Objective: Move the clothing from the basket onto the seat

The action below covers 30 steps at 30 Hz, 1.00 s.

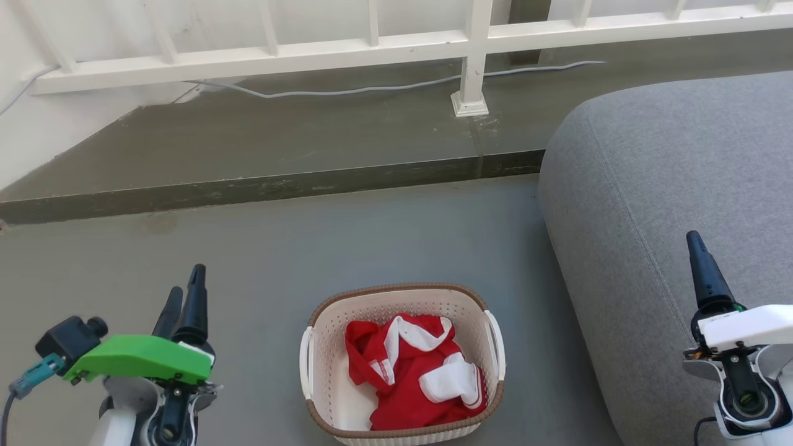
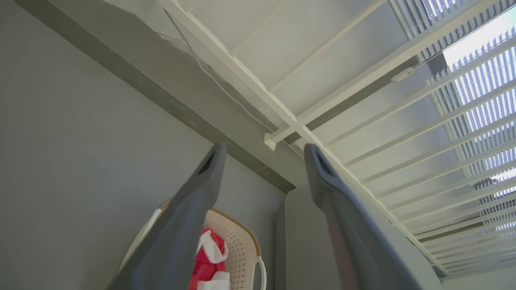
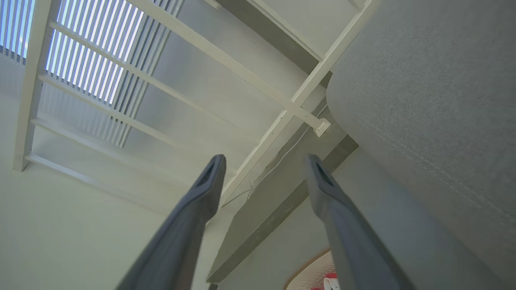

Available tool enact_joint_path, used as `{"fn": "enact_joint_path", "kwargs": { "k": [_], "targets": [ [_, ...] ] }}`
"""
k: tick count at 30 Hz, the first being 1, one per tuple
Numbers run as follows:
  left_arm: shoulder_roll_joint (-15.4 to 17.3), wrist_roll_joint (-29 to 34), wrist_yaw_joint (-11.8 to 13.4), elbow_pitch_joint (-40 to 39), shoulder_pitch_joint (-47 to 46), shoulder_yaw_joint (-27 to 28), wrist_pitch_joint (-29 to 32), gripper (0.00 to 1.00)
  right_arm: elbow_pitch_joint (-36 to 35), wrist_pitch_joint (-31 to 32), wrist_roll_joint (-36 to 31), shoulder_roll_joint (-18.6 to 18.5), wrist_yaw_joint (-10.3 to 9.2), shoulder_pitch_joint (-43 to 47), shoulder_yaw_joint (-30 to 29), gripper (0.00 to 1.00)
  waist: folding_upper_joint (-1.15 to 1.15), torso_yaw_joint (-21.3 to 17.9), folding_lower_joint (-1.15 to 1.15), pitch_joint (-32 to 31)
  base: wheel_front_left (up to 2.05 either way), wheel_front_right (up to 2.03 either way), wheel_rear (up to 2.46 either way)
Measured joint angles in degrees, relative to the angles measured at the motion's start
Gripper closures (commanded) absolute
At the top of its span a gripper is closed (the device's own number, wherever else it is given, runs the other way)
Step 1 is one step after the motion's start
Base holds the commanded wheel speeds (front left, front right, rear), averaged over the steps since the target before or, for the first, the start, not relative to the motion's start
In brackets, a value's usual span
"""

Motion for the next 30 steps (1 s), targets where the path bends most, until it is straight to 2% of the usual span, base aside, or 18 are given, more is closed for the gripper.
{"fn": "enact_joint_path", "kwargs": {
  "k": [3, 17, 30],
  "targets": [
    [0.3, 4.3, 0.6, -0.3, -0.7, -1.7, -1.0, 0.0, -0.2, -0.7, -4.7, -0.6, -0.94, -0.1, 1.5, 0.0, 0.0, -0.1, 0.0, 0.1, 0.0, 0.0, 0.0],
    [0.9, 17.4, 3.1, -0.9, -0.9, -5.4, -3.5, 0.0, -1.2, -3.2, -18.3, -2.0, -2.43, -1.4, 5.6, 0.0, 0.0, -0.5, 0.0, 0.2, 0.0, 0.0, 0.0],
    [0.0, 26.8, 4.9, 1.6, -0.9, -7.5, -6.4, 0.0, -0.5, -6.0, -29.1, -3.0, -2.54, -1.4, 9.6, 0.0, 0.0, -0.8, 0.0, 0.3, 0.0, 0.0, 0.0]
  ]
}}
